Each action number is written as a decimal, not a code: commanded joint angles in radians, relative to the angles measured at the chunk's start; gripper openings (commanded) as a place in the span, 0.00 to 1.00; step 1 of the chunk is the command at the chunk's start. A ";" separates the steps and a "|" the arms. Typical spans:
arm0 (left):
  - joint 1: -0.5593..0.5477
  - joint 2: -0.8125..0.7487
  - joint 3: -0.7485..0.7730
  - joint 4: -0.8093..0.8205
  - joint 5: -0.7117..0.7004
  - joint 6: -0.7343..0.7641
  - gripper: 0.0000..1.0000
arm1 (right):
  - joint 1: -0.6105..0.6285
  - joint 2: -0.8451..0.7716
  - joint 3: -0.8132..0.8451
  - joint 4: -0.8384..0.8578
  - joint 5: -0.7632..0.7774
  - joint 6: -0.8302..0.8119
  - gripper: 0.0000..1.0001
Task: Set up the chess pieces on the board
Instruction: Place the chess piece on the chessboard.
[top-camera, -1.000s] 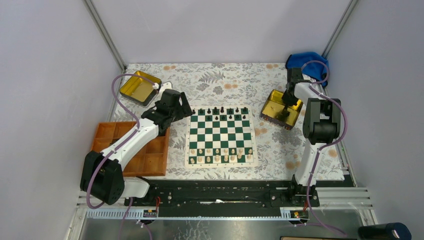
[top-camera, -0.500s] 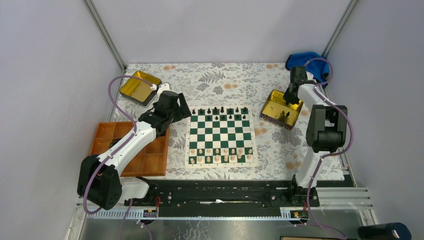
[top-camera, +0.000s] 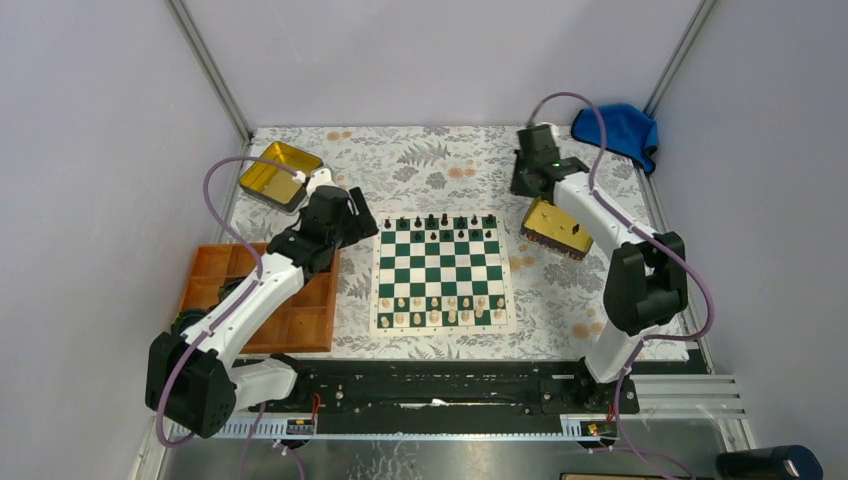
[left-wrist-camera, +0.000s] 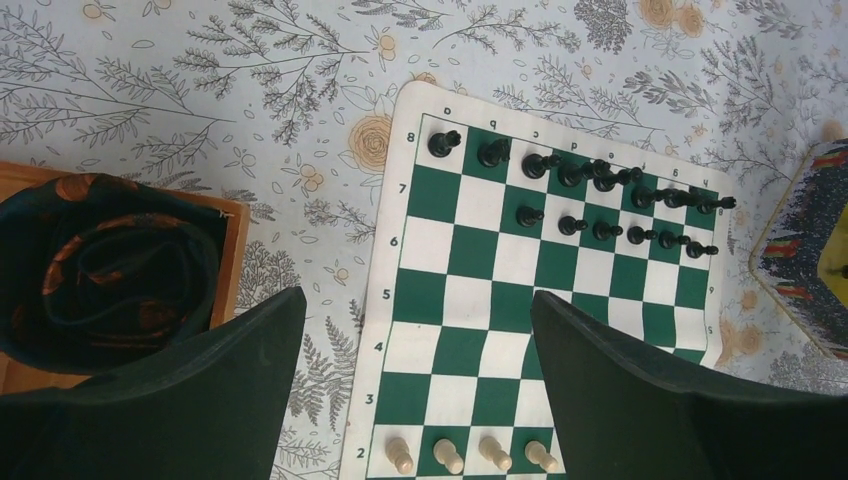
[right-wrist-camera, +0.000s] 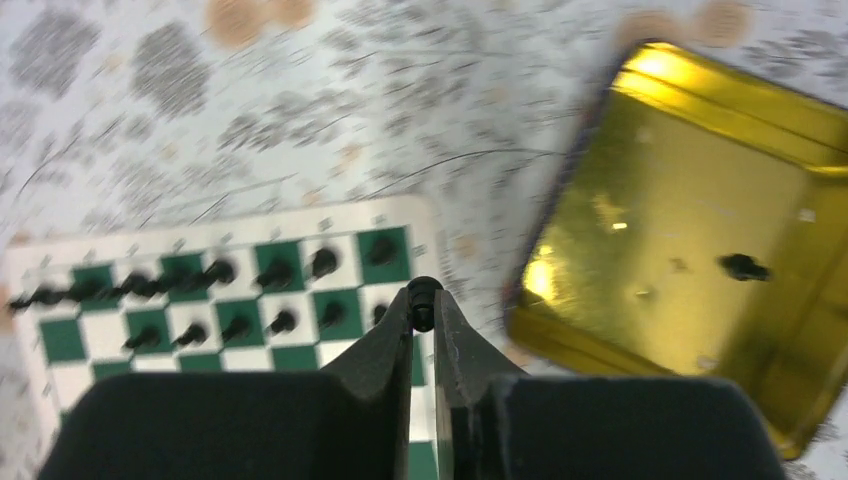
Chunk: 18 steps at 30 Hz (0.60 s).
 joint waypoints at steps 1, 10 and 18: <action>-0.004 -0.048 -0.021 -0.013 -0.033 -0.003 0.91 | 0.137 -0.016 0.080 -0.020 -0.033 -0.046 0.00; -0.004 -0.144 -0.068 -0.057 -0.036 -0.018 0.91 | 0.391 0.174 0.272 -0.059 -0.042 -0.108 0.00; -0.004 -0.224 -0.089 -0.102 -0.047 -0.026 0.91 | 0.510 0.326 0.413 -0.055 -0.071 -0.150 0.00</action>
